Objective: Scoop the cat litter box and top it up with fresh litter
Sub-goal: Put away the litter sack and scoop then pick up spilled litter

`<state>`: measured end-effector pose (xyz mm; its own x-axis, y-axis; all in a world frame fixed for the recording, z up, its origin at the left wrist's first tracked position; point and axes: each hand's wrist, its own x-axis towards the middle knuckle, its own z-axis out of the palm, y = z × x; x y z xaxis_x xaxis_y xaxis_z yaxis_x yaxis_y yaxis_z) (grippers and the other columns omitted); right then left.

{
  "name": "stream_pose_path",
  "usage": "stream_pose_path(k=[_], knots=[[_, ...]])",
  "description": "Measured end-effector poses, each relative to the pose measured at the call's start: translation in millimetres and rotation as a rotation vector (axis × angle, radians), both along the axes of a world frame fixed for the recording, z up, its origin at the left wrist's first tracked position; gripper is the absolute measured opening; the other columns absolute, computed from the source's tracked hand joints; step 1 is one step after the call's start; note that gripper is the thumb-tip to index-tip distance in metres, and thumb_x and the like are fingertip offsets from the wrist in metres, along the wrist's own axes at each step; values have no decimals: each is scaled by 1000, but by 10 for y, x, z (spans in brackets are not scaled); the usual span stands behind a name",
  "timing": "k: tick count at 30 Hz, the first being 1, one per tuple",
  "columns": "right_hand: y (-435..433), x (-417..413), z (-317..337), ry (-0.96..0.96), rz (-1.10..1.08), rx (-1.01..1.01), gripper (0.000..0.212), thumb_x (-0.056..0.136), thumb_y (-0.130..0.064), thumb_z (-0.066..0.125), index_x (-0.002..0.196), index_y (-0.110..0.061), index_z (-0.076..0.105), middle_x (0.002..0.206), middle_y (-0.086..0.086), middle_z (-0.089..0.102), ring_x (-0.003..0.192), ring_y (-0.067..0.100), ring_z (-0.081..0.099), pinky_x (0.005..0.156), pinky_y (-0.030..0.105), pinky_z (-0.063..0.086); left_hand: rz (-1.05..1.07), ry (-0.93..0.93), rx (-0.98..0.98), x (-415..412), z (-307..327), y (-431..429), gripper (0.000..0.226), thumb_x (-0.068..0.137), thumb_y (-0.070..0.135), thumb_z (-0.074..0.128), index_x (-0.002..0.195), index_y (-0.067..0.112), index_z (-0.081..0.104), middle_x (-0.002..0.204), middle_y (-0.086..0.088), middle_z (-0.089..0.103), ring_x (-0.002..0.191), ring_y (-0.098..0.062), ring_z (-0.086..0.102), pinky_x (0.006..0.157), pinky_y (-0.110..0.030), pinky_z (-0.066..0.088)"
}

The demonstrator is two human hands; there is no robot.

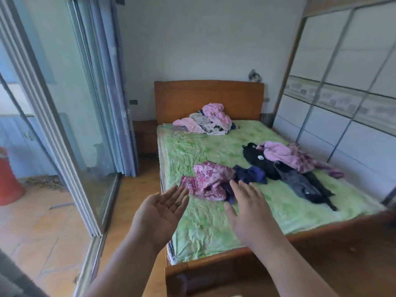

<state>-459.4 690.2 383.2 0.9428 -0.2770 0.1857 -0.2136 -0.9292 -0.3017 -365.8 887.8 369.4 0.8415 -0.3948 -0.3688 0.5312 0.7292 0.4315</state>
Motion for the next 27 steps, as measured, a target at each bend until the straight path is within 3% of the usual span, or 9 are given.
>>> stream_pose_path(k=[6, 9, 12, 20, 27], knots=[[-458, -527, 111, -16, -249, -53, 64, 103, -47, 37, 159, -22, 17, 165, -1, 20, 153, 20, 12, 125, 33, 8, -241, -29, -18, 22, 82, -733, 39, 104, 10, 31, 121, -14, 55, 116, -31, 66, 117, -42, 59, 105, -49, 45], [-724, -885, 183, -34, -368, -60, 64, 103, -47, 37, 159, -23, 17, 165, -1, 20, 153, 22, 11, 125, 35, 10, -335, -47, -11, -111, 147, -1203, 40, 104, 12, 29, 119, -14, 55, 115, -29, 67, 113, -40, 61, 96, -48, 53], [-1054, -1269, 213, -75, -485, -51, 64, 102, -49, 40, 158, -23, 23, 161, -2, 28, 150, 22, 17, 124, 37, 19, -431, -41, -14, -340, 210, -1732, 43, 106, 16, 27, 121, -13, 54, 119, -29, 64, 113, -40, 59, 96, -46, 48], [-2171, -2626, 163, -156, -794, -12, 61, 101, -48, 41, 156, -25, 28, 161, -2, 30, 151, 22, 18, 123, 39, 22, -685, -88, -12, -1423, 357, -3317, 40, 106, 13, 26, 114, -13, 55, 119, -29, 60, 111, -39, 57, 107, -46, 41], [-3267, -3917, 124, -135, -962, -51, 62, 100, -48, 45, 155, -25, 30, 158, -5, 34, 150, 22, 20, 121, 38, 25, -791, -41, -67, -2587, 269, -4830, 39, 106, 13, 27, 114, -13, 55, 125, -29, 58, 112, -40, 58, 103, -44, 44]])
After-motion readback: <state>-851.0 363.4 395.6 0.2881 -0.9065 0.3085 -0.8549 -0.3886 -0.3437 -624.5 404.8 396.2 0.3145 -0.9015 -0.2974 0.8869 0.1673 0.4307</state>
